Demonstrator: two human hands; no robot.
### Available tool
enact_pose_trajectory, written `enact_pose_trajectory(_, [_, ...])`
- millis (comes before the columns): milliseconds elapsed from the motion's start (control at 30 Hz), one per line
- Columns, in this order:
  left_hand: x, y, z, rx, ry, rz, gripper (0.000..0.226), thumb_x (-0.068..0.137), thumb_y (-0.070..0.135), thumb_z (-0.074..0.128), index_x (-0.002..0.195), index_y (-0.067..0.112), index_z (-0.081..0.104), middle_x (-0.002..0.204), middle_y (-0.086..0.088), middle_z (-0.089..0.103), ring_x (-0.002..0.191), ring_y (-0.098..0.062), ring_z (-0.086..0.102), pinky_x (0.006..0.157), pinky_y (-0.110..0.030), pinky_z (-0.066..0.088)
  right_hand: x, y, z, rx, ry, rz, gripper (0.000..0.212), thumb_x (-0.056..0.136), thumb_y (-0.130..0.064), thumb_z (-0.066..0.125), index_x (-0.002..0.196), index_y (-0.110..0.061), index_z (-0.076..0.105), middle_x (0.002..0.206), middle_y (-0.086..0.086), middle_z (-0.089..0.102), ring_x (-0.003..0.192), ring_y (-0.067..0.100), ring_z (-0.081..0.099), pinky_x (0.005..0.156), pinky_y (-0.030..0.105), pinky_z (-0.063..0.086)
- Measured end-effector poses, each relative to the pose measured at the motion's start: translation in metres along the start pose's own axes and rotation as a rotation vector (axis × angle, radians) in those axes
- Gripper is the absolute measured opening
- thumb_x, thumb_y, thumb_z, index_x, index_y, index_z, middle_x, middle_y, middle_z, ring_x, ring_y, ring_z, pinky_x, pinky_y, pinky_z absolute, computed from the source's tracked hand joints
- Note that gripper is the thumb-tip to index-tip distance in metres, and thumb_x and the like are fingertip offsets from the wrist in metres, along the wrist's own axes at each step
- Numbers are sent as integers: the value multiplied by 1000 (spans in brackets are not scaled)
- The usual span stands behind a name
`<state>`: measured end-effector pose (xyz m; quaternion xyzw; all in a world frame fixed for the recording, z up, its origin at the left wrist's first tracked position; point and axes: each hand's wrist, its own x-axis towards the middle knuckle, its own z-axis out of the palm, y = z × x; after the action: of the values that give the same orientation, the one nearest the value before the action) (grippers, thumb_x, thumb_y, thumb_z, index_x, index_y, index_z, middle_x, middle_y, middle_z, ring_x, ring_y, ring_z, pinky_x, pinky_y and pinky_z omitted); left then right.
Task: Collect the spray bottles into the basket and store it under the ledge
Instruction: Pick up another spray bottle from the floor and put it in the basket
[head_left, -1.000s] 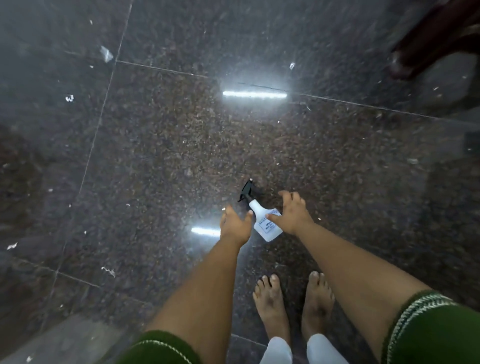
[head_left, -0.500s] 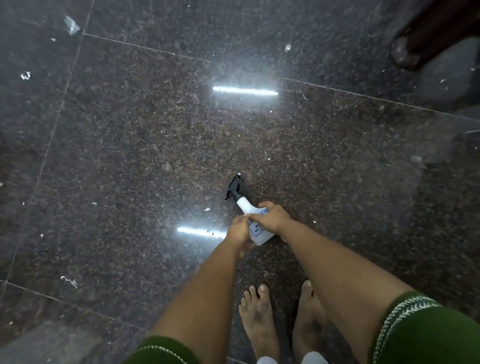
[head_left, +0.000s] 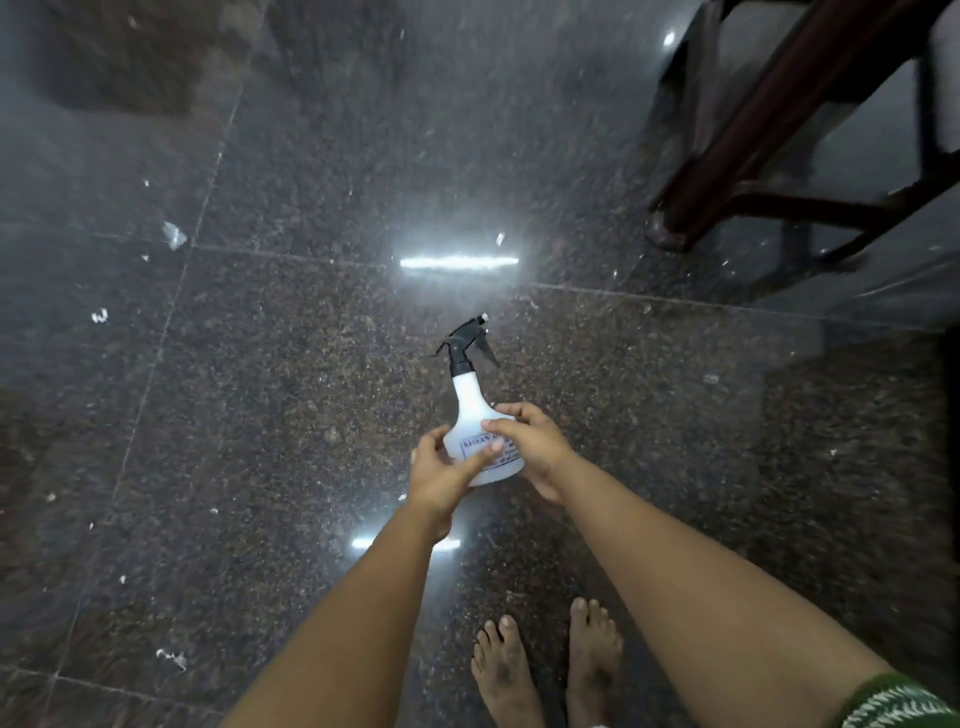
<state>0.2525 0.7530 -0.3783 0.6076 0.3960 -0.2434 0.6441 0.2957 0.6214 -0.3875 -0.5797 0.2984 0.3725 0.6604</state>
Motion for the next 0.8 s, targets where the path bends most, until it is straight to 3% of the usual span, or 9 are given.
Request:
enact_pose_trajectory(67, [-20, 25, 5, 116, -60, 83, 85, 52, 23, 95, 121, 17, 45, 121, -11, 56, 101, -20, 66, 70, -30, 60, -30, -34, -8, 36, 8, -37, 18, 85, -20, 68, 95, -14, 55, 90, 10, 67, 70, 19, 65, 61, 28, 52])
enact_pose_trajectory(133, [-45, 57, 16, 177, -137, 129, 75, 61, 7, 89, 120, 17, 44, 110, -6, 60, 92, -15, 66, 65, -24, 59, -60, -70, -19, -7, 52, -95, 24, 84, -33, 69, 89, -14, 54, 85, 7, 67, 71, 18, 64, 63, 28, 51])
enact_pose_trajectory(267, [-91, 118, 49, 267, -275, 222, 77, 64, 4, 87, 127, 17, 46, 108, -7, 64, 91, -15, 66, 67, -25, 57, -122, -138, -57, 6, 157, -234, 34, 83, -41, 67, 99, -13, 58, 110, 9, 68, 98, 21, 65, 89, 37, 52])
enact_pose_trajectory(367, [-132, 162, 83, 356, -361, 279, 79, 61, 6, 89, 126, 21, 47, 112, -8, 64, 95, -19, 67, 70, -28, 58, -179, -179, -97, 224, 204, -282, 28, 89, -31, 63, 107, -11, 53, 109, 10, 66, 97, 19, 65, 79, 32, 54])
enact_pose_trajectory(467, [-177, 197, 127, 465, -486, 342, 77, 59, 5, 89, 122, 23, 49, 115, -7, 61, 94, -21, 69, 74, -32, 60, -236, -207, -143, 373, 266, -335, 30, 87, -31, 66, 108, -13, 54, 109, 9, 66, 105, 23, 63, 85, 36, 52])
enact_pose_trajectory(533, [-203, 214, 160, 556, -561, 393, 76, 58, 6, 90, 120, 25, 50, 115, -7, 60, 94, -21, 68, 76, -34, 61, -274, -220, -174, 366, 324, -402, 26, 89, -29, 64, 110, -15, 58, 112, 5, 67, 103, 20, 63, 89, 36, 48])
enact_pose_trajectory(700, [-262, 222, 249, 703, -736, 501, 78, 60, 7, 90, 123, 23, 46, 112, -2, 59, 89, -11, 67, 65, -22, 58, -359, -221, -255, 464, 479, -534, 16, 95, -16, 54, 111, -12, 57, 96, 2, 66, 83, 13, 63, 66, 23, 49])
enact_pose_trajectory(800, [-293, 204, 303, 800, -867, 531, 83, 57, 10, 92, 125, 23, 45, 116, -3, 59, 96, -15, 68, 74, -30, 61, -407, -195, -308, 547, 611, -568, 14, 96, -19, 54, 107, -15, 59, 101, 4, 66, 89, 15, 62, 73, 28, 50])
